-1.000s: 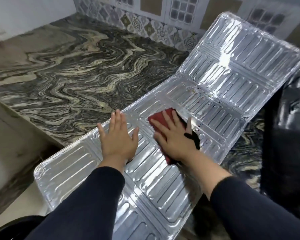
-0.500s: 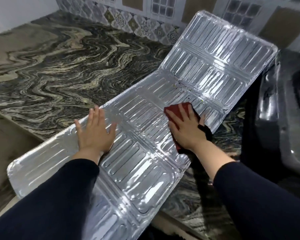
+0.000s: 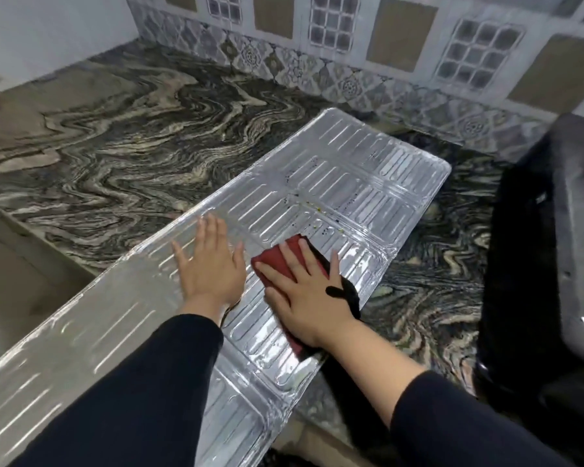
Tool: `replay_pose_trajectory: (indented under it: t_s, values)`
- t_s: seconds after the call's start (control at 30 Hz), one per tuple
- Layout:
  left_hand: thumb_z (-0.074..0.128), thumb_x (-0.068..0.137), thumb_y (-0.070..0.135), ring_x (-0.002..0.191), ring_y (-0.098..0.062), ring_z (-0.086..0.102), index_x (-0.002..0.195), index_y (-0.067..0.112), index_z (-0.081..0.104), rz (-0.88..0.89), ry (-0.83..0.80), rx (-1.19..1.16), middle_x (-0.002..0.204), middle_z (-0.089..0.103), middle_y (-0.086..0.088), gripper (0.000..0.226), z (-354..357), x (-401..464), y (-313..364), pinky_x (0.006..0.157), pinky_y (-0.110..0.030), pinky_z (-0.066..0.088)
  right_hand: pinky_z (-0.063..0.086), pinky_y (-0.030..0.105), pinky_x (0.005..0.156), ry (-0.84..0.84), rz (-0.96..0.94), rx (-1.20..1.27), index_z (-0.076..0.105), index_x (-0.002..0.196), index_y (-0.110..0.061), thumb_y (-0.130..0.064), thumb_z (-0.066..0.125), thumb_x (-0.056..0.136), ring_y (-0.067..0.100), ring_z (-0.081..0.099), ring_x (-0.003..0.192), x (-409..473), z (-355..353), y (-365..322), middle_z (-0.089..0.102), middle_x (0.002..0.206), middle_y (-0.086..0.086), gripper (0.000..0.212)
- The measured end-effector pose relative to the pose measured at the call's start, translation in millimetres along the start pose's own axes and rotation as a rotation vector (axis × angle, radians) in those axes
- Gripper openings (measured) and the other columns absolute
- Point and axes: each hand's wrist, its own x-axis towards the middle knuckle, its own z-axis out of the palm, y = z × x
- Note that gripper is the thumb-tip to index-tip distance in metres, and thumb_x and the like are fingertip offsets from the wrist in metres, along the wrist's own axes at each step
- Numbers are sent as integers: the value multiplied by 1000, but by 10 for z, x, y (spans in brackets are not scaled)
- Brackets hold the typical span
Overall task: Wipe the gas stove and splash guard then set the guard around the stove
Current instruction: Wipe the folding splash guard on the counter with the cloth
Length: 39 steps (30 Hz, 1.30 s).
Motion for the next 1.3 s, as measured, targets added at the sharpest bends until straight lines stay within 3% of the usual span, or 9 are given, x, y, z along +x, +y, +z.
replay_pose_trajectory:
  t_s: [0.13,0.37,0.53,0.6,0.73,0.9,1.13,1.3]
  values:
    - [-2,94,47,147,-16,-12,151,14,-4,15,25,3,160,-11,-2,66,18,-12,2,113,-61,-4,-24,61,106,-32,-34,-34,7,141,-59,-61,9,94,16,-20,145,379,-159,476,-10,159,-13,47]
    - [0,95,46,146,-15,-17,150,13,-5,2,29,1,159,-13,-2,65,24,-18,11,110,-57,-12,-19,65,106,-14,319,-56,5,143,-55,-60,6,94,17,-18,146,946,-390,1487,-9,161,-7,50]
    - [-2,94,43,146,-15,-18,150,13,-6,-1,16,-14,160,-14,-1,64,12,-17,30,114,-60,-7,-15,66,108,19,509,36,5,147,-46,-48,6,97,24,-18,146,1052,-334,1180,-9,161,-1,50]
    - [-3,94,42,146,-16,-18,150,13,-6,1,8,-23,159,-14,-1,64,0,-28,36,115,-61,-5,-14,63,110,57,475,69,5,148,-43,-46,4,98,26,-18,145,901,-230,824,-7,161,2,51]
    - [-4,94,41,146,-15,-17,151,13,-5,-8,17,-44,160,-12,-1,64,1,-34,41,114,-62,-3,-20,57,111,78,153,62,9,148,-44,-47,6,98,26,-18,145,692,-60,107,-5,161,1,50]
    - [-6,91,46,146,-13,-17,151,16,-4,-18,23,-59,160,-11,1,67,8,-22,37,115,-60,-5,-18,54,112,11,-134,14,16,143,-54,-53,15,97,19,-14,147,1230,-135,257,-1,161,-8,46]
    - [-1,96,45,144,-14,-23,149,16,-11,-24,-10,-32,158,-18,1,61,13,-19,33,115,-60,-4,-16,60,110,-23,205,2,10,144,-54,-57,11,95,20,-16,146,1969,-402,1027,-5,161,-5,49]
    - [9,98,43,145,-12,-20,150,17,-9,-109,-90,-99,158,-18,4,61,-78,43,75,112,-62,-11,-19,60,109,-19,227,17,7,145,-51,-51,10,96,23,-17,146,1857,-347,865,-8,161,-3,49]
